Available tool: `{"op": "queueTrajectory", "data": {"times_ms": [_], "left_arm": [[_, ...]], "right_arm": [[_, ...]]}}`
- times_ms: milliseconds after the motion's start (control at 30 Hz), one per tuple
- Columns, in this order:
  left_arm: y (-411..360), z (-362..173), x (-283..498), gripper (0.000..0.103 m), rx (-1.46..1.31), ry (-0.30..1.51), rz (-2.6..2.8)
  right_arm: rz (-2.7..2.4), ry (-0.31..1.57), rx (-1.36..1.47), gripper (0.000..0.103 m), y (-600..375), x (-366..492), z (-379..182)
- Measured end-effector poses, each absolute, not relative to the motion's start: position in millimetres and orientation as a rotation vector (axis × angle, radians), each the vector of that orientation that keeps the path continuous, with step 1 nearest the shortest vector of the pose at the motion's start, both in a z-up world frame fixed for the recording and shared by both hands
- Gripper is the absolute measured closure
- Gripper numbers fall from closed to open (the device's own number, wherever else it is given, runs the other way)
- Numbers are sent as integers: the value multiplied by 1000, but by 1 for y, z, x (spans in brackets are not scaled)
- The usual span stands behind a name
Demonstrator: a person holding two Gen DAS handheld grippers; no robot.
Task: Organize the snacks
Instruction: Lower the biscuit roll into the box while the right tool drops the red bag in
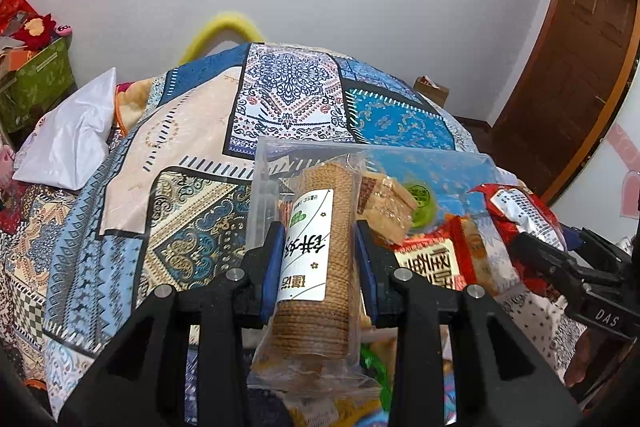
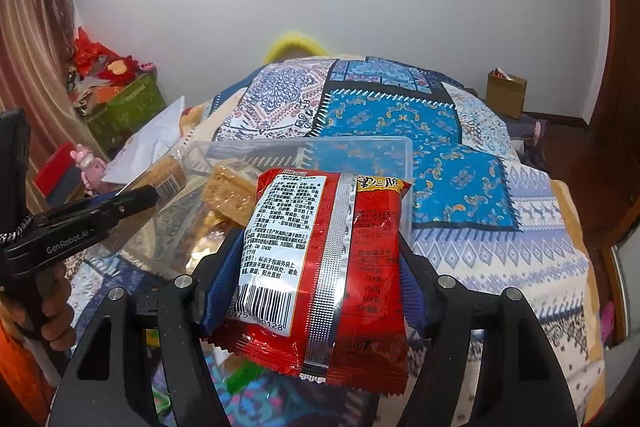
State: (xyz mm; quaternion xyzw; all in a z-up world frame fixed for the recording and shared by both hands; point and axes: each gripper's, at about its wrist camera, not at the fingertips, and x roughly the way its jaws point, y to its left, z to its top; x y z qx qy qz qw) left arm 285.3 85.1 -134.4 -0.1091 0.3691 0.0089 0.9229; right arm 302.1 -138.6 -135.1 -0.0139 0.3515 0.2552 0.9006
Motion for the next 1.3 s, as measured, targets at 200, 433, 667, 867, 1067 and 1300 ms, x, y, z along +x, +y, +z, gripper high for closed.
{"op": "queueTrajectory", "data": {"times_ms": [200,433,667,867,1067,1300], "left_arm": [[79,-148,308,69,-223,776,31],[81,-160,315,69,-192,793,76],[83,-164,309,67,-213,830,65],[78,-146,288,57,-194,822,46],[70,-117,250,43,-127,783,37],[65,-102,202,37,-91,781,24]], "right_arm": [[529,762,-42,37,-130,314,-149],[536,770,-87,37,-124,310,-159],[528,800,-89,35,-126,309,-158],[525,793,-79,29,-136,299,-147],[535,763,-68,27,-144,278,-129],[575,739,-71,23,-150,237,-117]]}}
